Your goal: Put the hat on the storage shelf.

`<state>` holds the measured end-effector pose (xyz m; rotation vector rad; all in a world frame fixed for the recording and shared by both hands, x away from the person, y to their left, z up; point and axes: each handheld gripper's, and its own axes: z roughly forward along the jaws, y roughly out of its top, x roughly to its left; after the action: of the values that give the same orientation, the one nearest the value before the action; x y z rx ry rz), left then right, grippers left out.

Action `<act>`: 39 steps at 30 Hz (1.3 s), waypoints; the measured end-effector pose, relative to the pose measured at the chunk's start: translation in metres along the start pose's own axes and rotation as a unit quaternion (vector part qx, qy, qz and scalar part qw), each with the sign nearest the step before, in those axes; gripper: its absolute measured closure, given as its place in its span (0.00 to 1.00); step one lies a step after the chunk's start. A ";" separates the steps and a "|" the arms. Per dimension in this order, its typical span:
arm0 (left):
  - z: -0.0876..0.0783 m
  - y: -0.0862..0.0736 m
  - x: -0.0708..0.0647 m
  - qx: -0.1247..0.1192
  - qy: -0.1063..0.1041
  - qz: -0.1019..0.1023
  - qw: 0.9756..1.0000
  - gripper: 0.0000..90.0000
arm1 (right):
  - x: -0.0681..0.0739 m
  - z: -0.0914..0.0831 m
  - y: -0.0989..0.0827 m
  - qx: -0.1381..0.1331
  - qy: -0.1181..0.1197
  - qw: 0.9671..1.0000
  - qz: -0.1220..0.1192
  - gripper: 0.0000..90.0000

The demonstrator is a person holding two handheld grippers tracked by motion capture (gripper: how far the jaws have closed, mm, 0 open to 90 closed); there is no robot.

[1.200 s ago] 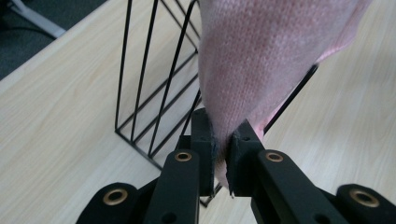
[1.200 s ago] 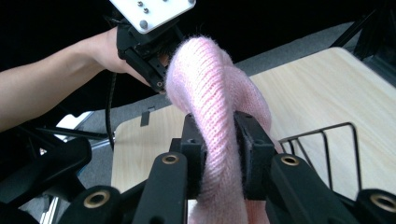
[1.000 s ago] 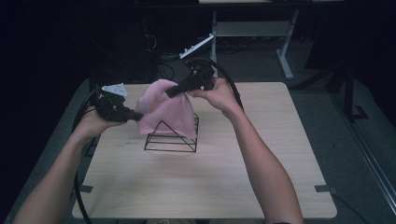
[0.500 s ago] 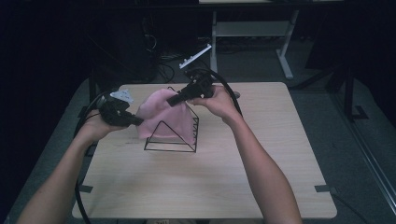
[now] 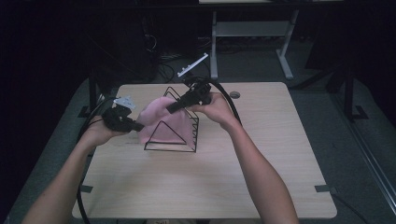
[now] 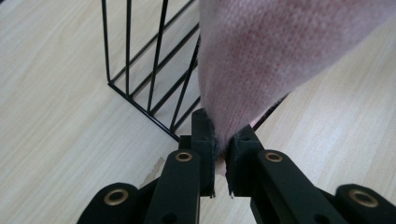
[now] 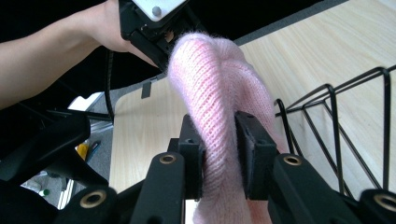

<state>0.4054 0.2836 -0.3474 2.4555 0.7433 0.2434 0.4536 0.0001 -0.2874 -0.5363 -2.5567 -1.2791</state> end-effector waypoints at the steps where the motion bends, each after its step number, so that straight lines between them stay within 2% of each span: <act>1: 0.001 0.000 0.000 0.001 -0.001 0.000 1.000 0.93 | 0.000 0.001 -0.001 0.001 0.000 1.000 -0.001 0.81; 12: 0.017 0.000 -0.004 0.039 0.002 0.024 0.999 0.93 | -0.006 0.010 -0.013 0.021 -0.001 1.000 0.000 0.79; 15: 0.021 0.000 -0.005 0.050 0.004 0.031 0.998 0.93 | -0.006 0.012 -0.015 0.024 -0.003 1.000 0.000 0.74; 17: 0.022 -0.001 -0.005 0.057 0.004 0.030 0.998 0.93 | -0.005 0.013 -0.015 0.030 -0.009 0.999 -0.004 0.72; 22: 0.026 -0.001 -0.005 0.064 0.008 0.031 0.997 0.93 | -0.004 0.013 -0.017 0.031 -0.005 0.999 -0.007 0.69; 26: 0.031 -0.001 -0.004 0.076 0.012 0.033 0.996 0.93 | -0.005 0.013 -0.019 0.027 -0.002 1.000 -0.006 0.74; 29: 0.035 -0.004 -0.003 0.077 0.008 0.029 0.997 0.93 | -0.005 0.014 -0.020 0.029 -0.003 1.000 -0.011 0.78; 32: 0.037 -0.009 -0.001 0.075 0.001 0.021 0.997 0.94 | -0.006 0.016 -0.022 0.030 0.001 1.000 -0.002 0.78; 34: 0.037 -0.011 -0.001 0.071 -0.001 0.016 0.997 0.94 | -0.007 0.018 -0.023 0.031 0.004 0.999 -0.006 0.78; 39: 0.038 -0.011 0.000 0.072 -0.002 0.015 0.997 0.94 | -0.008 0.018 -0.023 0.028 0.009 1.000 -0.008 0.78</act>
<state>0.4126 0.2744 -0.3851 2.6038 0.7462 0.2012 0.4502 0.0002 -0.3175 -0.4924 -2.5776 -1.2088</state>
